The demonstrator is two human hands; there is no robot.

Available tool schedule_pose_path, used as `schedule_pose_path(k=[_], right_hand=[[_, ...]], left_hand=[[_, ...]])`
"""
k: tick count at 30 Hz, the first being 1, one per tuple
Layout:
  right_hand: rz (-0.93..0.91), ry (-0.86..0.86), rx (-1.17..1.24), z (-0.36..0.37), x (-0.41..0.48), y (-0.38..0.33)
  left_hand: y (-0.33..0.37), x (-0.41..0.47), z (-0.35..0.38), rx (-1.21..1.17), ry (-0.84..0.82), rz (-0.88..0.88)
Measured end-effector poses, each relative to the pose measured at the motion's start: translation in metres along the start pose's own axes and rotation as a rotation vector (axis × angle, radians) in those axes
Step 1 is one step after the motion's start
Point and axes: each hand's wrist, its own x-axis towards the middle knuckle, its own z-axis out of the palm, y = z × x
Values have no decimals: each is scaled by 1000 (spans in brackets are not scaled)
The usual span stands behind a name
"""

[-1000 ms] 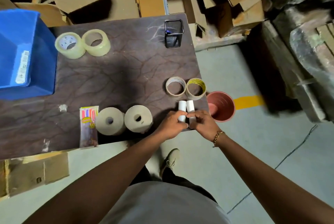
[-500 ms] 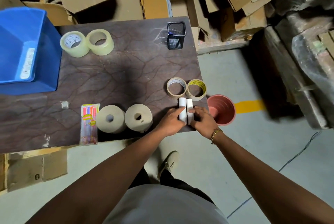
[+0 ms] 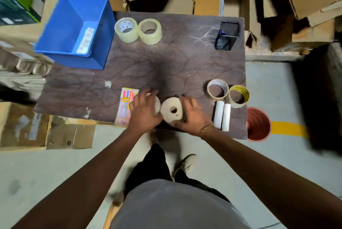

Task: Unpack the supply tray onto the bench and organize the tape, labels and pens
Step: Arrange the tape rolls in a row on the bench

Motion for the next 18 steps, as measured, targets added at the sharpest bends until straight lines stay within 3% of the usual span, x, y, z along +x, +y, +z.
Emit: schedule_pose_path(k=[6, 13, 18], right_hand=[[26, -6, -94, 22, 19, -16], [24, 23, -105, 20, 33, -16], [168, 133, -85, -31, 93, -4]], left_hand=[[-38, 6, 14, 53, -187, -76], [-35, 27, 19, -54, -90, -31], [-6, 110, 4, -116, -112, 33]])
